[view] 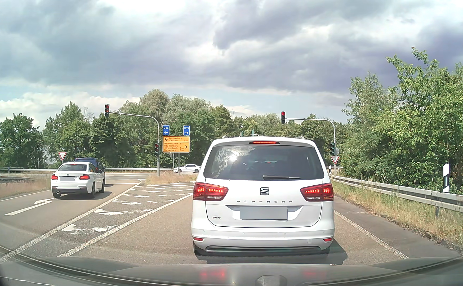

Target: Follow the waypoints while adhering to traffic rules and regulations

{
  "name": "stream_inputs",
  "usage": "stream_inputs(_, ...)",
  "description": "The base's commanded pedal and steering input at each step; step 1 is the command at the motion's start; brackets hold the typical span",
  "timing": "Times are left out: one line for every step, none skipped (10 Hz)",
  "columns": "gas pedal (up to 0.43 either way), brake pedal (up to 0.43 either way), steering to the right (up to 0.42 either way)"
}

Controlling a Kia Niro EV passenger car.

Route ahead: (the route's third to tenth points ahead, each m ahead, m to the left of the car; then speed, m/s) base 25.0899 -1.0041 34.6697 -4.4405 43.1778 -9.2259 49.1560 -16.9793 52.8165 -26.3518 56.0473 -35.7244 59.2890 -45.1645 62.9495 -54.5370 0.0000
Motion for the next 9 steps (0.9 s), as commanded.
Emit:
stream_inputs(0.000,0.317,0.010)
stream_inputs(0.000,0.311,0.010)
stream_inputs(0.000,0.311,0.010)
stream_inputs(0.000,0.311,0.010)
stream_inputs(0.000,0.317,0.010)
stream_inputs(0.000,0.311,0.010)
stream_inputs(0.000,0.311,0.010)
stream_inputs(0.000,0.317,0.010)
stream_inputs(0.000,0.311,0.010)
